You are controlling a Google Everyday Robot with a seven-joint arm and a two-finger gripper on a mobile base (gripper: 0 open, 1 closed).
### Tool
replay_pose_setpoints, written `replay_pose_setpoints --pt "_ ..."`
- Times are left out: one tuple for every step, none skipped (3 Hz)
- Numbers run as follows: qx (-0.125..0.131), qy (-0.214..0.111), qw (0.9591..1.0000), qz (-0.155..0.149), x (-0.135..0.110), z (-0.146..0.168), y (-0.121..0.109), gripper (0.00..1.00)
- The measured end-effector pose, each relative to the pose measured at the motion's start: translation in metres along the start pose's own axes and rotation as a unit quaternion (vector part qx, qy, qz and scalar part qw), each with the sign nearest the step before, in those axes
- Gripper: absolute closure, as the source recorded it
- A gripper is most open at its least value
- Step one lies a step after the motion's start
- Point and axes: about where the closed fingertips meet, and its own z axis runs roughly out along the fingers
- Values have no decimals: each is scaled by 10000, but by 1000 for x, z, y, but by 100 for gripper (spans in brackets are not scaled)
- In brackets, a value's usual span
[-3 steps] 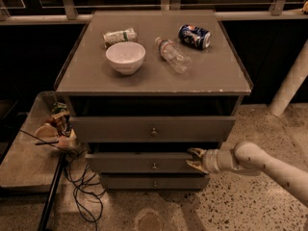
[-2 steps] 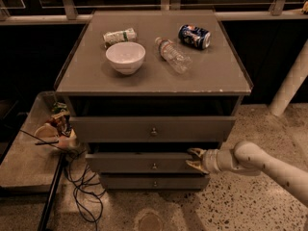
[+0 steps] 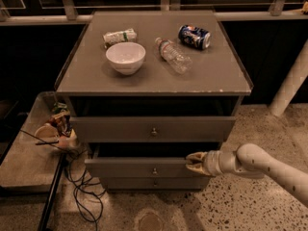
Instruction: Open middle drawer
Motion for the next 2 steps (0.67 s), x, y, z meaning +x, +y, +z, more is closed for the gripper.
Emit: replay_pose_setpoints --pt "2 -1 10000 -1 -2 -2 0 100" --pt "2 -1 10000 -1 -2 -2 0 82"
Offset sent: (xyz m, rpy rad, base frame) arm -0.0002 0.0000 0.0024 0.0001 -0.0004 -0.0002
